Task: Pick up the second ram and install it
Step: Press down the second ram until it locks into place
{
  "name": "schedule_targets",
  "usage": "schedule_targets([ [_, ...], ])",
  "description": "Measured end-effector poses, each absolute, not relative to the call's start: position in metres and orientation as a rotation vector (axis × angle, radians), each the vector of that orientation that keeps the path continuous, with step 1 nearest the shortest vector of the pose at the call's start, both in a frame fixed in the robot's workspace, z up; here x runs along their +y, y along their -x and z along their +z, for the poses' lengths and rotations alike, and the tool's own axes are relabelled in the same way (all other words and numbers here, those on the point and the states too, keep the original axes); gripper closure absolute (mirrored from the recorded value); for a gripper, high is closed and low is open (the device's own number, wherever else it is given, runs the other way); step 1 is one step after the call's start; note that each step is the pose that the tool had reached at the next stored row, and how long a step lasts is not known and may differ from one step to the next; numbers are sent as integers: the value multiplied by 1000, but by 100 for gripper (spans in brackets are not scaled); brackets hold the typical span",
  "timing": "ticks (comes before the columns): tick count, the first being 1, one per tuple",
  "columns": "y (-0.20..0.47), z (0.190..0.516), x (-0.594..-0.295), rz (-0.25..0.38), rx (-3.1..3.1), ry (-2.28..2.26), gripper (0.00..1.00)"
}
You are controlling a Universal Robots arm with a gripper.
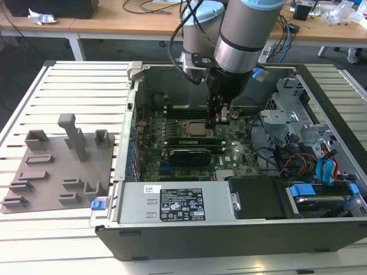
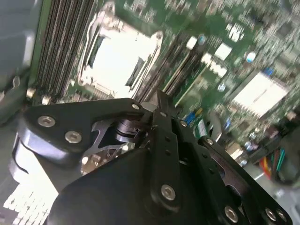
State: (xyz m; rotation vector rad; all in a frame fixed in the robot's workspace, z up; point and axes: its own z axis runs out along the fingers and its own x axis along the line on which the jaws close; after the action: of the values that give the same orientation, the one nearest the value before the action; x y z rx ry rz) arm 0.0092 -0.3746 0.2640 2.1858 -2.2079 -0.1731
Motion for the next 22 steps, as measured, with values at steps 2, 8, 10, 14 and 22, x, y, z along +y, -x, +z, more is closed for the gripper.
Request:
schedule_targets([
  [2, -22, 259, -374, -175, -2207, -2185, 90],
  [8, -32, 240, -377, -174, -2206, -2184, 90],
  [10, -32, 235, -379, -174, -2206, -2184, 90],
  [14, -33, 229, -379, -174, -2206, -2184, 90],
  [22, 3, 238, -380, -172, -2207, -2185, 90],
])
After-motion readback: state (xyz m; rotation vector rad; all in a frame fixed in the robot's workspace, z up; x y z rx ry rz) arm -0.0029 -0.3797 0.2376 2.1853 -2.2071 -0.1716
